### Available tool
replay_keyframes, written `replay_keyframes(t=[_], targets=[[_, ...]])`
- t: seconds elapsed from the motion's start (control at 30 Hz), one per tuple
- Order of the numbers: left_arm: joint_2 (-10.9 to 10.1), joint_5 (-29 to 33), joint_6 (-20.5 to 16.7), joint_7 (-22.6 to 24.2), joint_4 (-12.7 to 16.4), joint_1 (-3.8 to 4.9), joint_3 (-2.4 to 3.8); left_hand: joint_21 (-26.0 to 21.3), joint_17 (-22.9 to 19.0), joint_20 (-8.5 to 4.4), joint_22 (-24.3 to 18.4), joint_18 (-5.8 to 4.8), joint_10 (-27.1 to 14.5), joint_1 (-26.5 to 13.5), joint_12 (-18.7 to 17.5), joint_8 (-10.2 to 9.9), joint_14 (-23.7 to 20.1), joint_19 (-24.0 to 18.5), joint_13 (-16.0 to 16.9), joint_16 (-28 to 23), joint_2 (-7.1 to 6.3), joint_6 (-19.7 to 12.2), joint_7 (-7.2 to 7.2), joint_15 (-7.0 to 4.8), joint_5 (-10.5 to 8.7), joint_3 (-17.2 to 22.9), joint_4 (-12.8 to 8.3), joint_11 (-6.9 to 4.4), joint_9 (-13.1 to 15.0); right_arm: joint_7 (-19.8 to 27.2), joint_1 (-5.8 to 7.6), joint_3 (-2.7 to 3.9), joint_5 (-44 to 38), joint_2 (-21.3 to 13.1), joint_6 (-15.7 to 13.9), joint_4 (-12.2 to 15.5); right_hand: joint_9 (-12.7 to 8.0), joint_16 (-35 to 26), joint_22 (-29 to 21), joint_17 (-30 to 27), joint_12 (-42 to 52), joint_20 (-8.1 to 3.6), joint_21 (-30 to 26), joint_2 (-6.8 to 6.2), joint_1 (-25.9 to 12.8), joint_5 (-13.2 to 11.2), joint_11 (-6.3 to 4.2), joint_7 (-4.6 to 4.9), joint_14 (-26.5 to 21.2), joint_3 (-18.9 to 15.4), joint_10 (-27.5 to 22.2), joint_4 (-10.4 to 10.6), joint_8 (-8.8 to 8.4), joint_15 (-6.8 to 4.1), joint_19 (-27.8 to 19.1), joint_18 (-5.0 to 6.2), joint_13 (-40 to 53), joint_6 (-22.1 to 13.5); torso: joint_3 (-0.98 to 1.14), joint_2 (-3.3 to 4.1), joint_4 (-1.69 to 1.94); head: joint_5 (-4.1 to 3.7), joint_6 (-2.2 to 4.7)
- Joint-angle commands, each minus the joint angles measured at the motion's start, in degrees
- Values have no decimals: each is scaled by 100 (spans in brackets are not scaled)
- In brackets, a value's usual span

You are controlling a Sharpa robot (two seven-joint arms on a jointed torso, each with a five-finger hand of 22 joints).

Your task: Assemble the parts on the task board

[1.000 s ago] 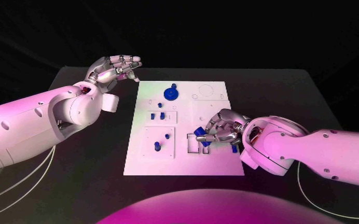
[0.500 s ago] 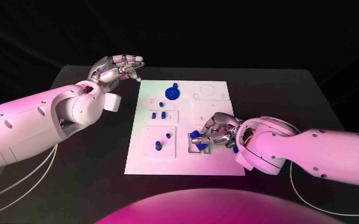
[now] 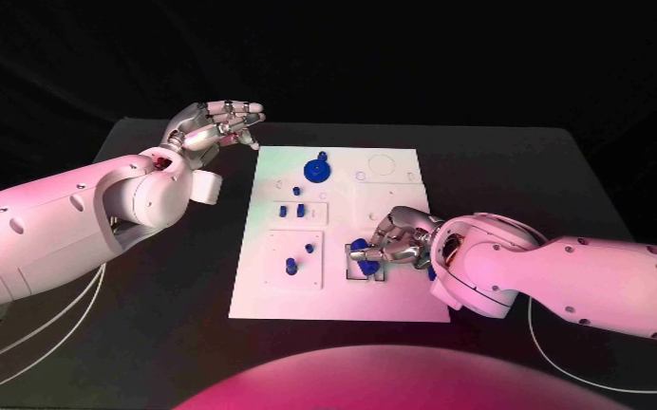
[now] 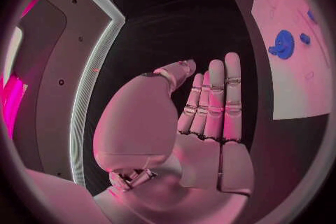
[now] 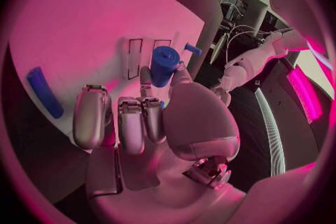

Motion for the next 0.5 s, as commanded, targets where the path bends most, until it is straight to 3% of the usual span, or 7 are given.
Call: replay_keyframes(t=[0.03,0.33,0.5], targets=[[0,-33,93,22,20,2,4,14,-9,4,5,79,-58,-39,33,24,-23,-43,-8,20,4,-52,19,3,31,-11,-39,1,7,-55,-15,0,-177,30,101,-35,-7,25,1083,1327,-30,-47,-9,-68,-5,-11,-44,-309,570,-64,446,2,-10,-33,105,-75,1191,318,0,0,-2,11,0],[-7,-37,104,7,26,1,4,14,-9,4,5,79,-58,-39,33,24,-23,-43,-8,20,4,-52,19,3,31,-11,-39,1,7,-49,-22,0,-200,67,103,-68,9,19,1077,1309,-43,-48,-33,-144,-33,-9,-44,-309,566,-202,443,-4,-4,-34,97,-71,1184,312,-2,0,-5,3,0],[-13,-50,117,-10,39,1,4,17,-13,5,7,78,-69,-38,49,32,-29,-47,-10,23,7,-69,23,6,32,-10,-44,4,6,-50,-29,0,-274,73,33,-80,22,7,1064,1269,-76,-46,-87,-176,-161,-3,-37,-302,558,-316,431,15,0,-30,79,-62,1164,303,-4,-4,7,-58,12]])
